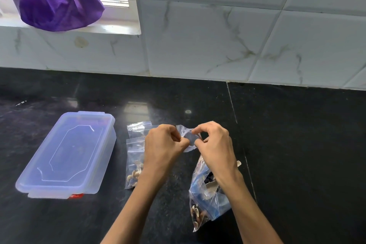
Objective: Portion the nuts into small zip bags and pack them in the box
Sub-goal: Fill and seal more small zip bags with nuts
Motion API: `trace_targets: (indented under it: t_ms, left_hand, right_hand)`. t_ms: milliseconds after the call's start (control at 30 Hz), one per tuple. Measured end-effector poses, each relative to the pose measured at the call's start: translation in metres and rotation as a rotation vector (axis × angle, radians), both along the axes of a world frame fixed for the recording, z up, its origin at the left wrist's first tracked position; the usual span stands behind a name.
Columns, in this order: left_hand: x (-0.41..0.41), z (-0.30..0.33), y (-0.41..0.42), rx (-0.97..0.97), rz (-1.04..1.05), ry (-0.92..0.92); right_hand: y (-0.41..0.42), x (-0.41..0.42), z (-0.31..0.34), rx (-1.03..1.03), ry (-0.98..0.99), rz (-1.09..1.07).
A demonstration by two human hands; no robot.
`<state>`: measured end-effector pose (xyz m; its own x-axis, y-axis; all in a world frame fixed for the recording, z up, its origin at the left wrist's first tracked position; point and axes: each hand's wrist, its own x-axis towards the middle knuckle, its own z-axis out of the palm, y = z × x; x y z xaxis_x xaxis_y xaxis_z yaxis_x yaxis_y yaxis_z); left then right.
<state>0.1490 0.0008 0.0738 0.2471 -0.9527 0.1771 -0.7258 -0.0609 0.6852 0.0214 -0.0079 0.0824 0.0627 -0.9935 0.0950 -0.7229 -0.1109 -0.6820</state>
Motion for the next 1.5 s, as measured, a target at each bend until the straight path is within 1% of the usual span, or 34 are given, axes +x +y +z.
trace_targets:
  t_ms: [67, 133, 167, 233, 333, 433, 533, 667, 767, 833, 933, 1033, 1200, 1367, 1500]
  left_hand:
    - [0.008, -0.003, -0.003, -0.032, -0.204, 0.074]
    - [0.016, -0.003, -0.005, 0.022, -0.433, 0.152]
    - [0.018, -0.005, -0.005, 0.041, -0.503, 0.173]
    - [0.020, -0.012, -0.005, 0.045, -0.549, 0.199]
    - [0.012, -0.021, -0.004, 0.027, -0.507, 0.239]
    - [0.007, -0.025, -0.004, -0.046, -0.465, 0.341]
    - [0.008, -0.031, -0.007, -0.119, -0.452, 0.369]
    - [0.006, -0.035, -0.010, -0.217, -0.421, 0.321]
    - [0.004, -0.039, -0.009, -0.275, -0.423, 0.277]
    - [0.003, -0.042, -0.010, -0.270, -0.454, 0.246]
    - [0.003, -0.047, -0.010, -0.216, -0.495, 0.229]
    - [0.001, -0.048, -0.009, -0.209, -0.504, 0.267]
    - [0.001, -0.047, -0.010, -0.273, -0.437, 0.324]
    - [-0.004, -0.048, -0.008, -0.310, -0.459, 0.255]
    - [-0.007, -0.047, -0.005, -0.312, -0.459, 0.318]
  right_hand:
    - [0.000, -0.001, 0.003, 0.043, 0.014, 0.054]
    - [0.000, -0.003, 0.006, 0.088, 0.008, 0.095]
    - [0.001, -0.003, 0.007, 0.106, -0.006, 0.108]
    - [0.003, -0.004, 0.011, 0.117, -0.039, 0.129]
    - [0.005, 0.000, 0.016, 0.122, -0.071, 0.154]
    - [0.007, 0.001, 0.018, 0.093, -0.074, 0.155]
    - [0.009, 0.000, 0.022, 0.090, -0.074, 0.126]
    - [0.010, 0.000, 0.026, 0.151, 0.067, 0.100]
    - [0.008, 0.002, 0.033, 0.248, 0.173, 0.144]
    - [0.007, 0.002, 0.036, 0.296, 0.222, 0.174]
    - [0.008, 0.005, 0.034, 0.291, 0.294, 0.196]
    - [0.012, 0.007, 0.032, 0.296, 0.305, 0.195]
    - [0.014, 0.005, 0.037, 0.238, 0.275, 0.181]
    - [0.018, 0.003, 0.046, 0.215, 0.256, 0.142]
    - [0.018, 0.001, 0.047, 0.196, 0.209, 0.131]
